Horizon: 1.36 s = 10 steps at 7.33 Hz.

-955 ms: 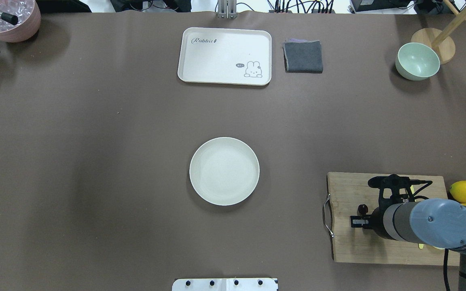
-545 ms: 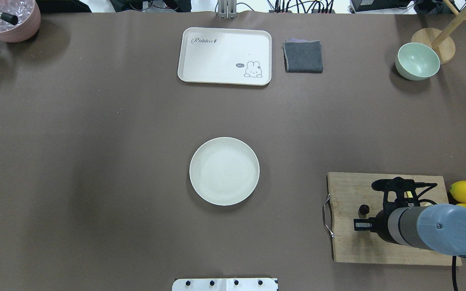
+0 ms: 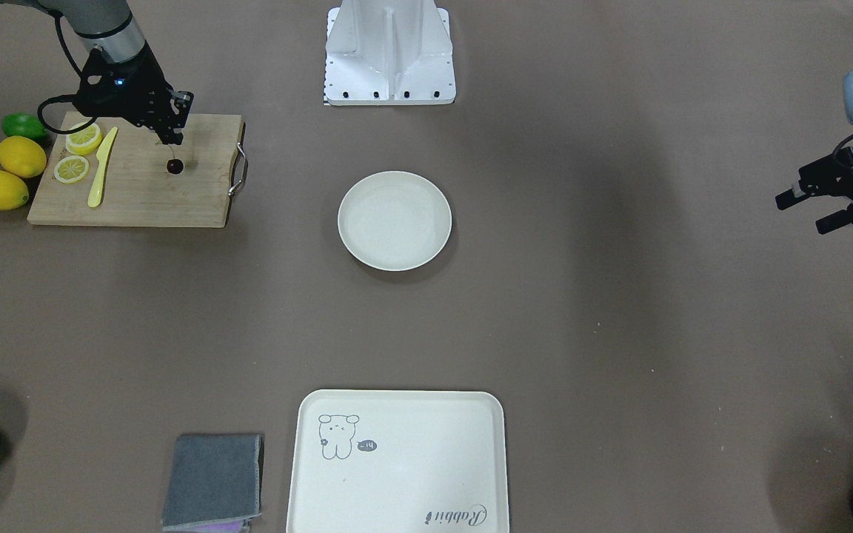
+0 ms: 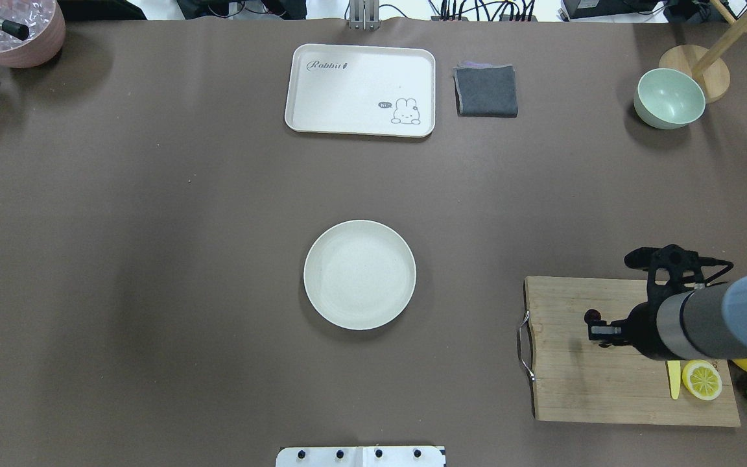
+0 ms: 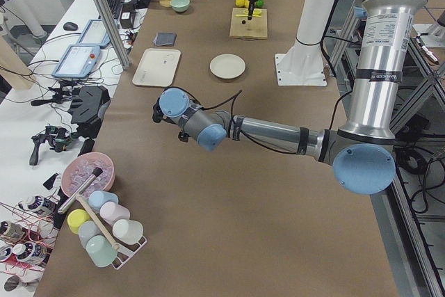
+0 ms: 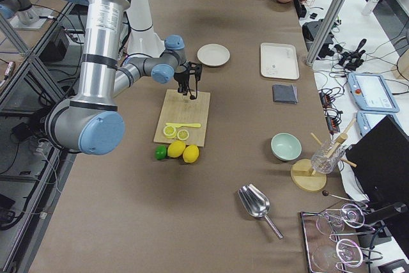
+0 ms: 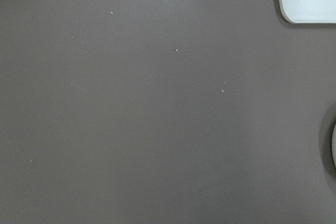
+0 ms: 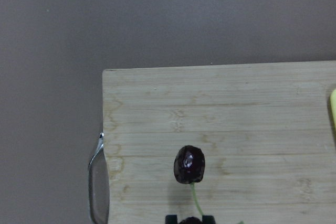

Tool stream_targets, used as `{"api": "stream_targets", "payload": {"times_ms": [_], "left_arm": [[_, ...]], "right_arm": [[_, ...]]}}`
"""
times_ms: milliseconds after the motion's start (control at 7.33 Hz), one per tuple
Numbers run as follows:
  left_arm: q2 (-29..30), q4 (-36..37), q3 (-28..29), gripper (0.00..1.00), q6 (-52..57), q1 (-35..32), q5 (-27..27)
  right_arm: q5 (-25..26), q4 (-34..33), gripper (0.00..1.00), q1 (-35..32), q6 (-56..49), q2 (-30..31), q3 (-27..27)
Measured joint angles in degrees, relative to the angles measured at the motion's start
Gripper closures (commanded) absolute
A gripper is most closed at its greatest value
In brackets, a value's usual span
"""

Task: Place red cherry on plate
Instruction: 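Carry the cherries with the right gripper over the white plate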

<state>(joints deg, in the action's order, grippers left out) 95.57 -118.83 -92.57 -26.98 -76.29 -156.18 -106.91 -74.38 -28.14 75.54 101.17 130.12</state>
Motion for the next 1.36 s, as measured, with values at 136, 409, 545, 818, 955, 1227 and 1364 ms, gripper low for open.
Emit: {"api": "stream_targets", "payload": {"times_ms": [136,409,545,818,955,1227,1364], "left_arm": [[0.01,0.0,0.0,0.02,0.0,-0.01,0.0],[0.05,0.02,-0.05,0.02,-0.02,-0.08,0.0],[0.16,0.3,-0.02,0.02,-0.06,-0.08,0.0],[0.97,2.09,0.14,0.02,-0.08,-0.12,0.38],[1.37,3.04,0.2,0.02,-0.09,-0.33,0.62],[1.52,3.86,0.37,0.02,-0.09,-1.41,0.76],[1.5,4.3,0.52,0.02,-0.07,-2.12,0.81]], "right_arm": [[-6.35,-6.21,1.0,-6.78,-4.59,-0.74,3.82],[-17.58,-23.66,1.0,-19.95,-15.64,-7.59,9.85],[-20.63,-34.13,1.0,-24.28,-19.66,-14.24,11.26],[-22.06,-50.13,1.0,-26.74,-22.24,-29.14,10.12],[-21.66,-54.1,1.0,-26.08,-22.15,-35.25,8.0],[-18.74,-57.84,1.0,-22.48,-20.37,-47.73,-0.57],[-16.26,-58.3,1.0,-19.83,-18.77,-54.22,-6.73]]}}
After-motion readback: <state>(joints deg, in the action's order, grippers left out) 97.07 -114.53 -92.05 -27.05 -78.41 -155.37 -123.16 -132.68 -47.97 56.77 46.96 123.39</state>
